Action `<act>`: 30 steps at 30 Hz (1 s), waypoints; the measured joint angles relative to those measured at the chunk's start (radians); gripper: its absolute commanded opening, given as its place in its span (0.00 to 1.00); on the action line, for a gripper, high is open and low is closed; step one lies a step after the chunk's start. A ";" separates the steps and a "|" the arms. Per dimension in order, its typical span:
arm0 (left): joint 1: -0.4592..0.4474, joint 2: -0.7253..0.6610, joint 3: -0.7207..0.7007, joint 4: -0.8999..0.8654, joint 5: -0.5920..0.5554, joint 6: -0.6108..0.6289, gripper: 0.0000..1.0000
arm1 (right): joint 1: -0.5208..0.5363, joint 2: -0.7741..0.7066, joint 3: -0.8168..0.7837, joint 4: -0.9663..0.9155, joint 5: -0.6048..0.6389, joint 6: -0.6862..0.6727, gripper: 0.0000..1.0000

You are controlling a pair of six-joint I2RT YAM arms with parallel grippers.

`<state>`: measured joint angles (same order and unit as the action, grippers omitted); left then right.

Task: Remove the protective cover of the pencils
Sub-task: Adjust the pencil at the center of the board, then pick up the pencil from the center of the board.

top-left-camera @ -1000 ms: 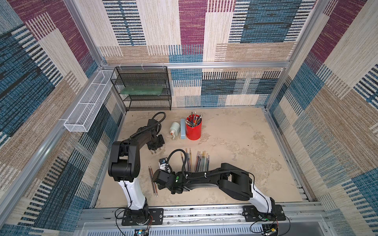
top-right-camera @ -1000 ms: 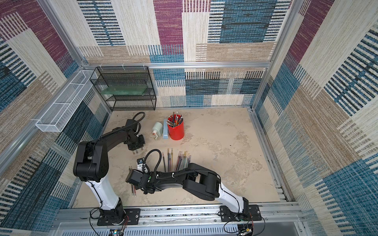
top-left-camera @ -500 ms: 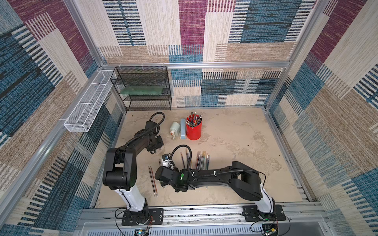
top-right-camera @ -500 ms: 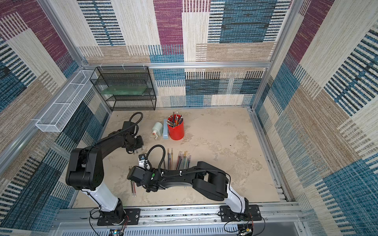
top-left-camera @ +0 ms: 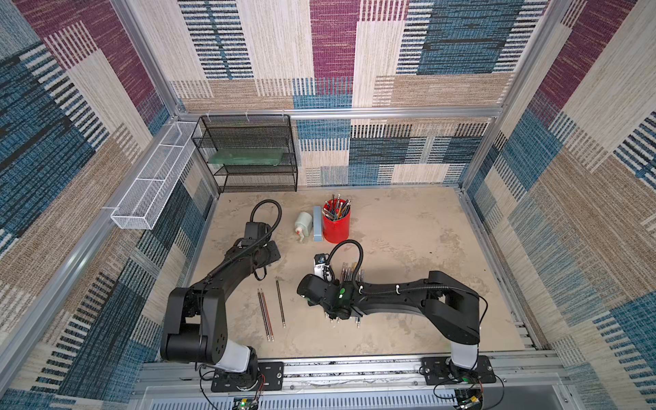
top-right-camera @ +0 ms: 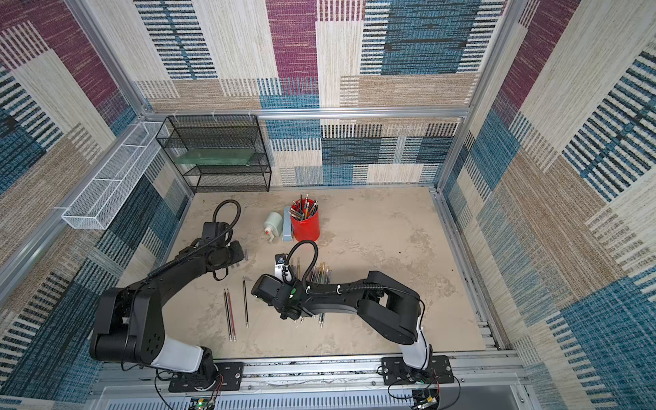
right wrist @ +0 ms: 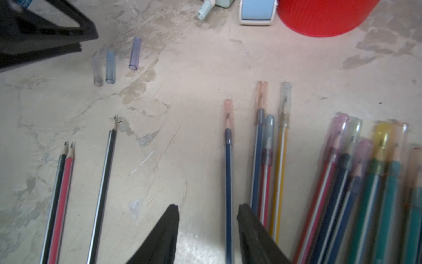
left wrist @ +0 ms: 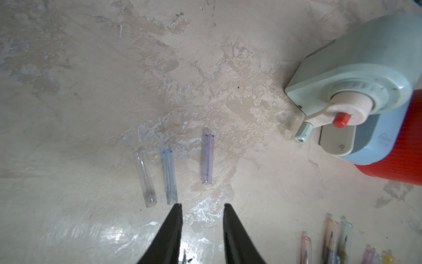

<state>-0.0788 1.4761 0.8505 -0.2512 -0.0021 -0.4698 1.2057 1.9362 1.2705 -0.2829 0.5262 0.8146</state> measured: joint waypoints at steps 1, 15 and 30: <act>0.000 -0.015 -0.015 0.010 -0.002 -0.002 0.37 | -0.003 0.005 0.001 0.000 0.003 0.000 0.46; 0.000 -0.095 -0.087 0.082 -0.025 -0.032 0.46 | -0.033 0.126 0.086 -0.046 -0.010 -0.008 0.37; 0.000 -0.142 -0.109 0.092 -0.052 -0.047 0.49 | -0.026 0.154 0.079 -0.053 -0.024 -0.004 0.29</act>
<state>-0.0788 1.3346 0.7418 -0.1596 -0.0540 -0.5171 1.1797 2.0903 1.3495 -0.3363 0.5018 0.8108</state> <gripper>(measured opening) 0.470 0.291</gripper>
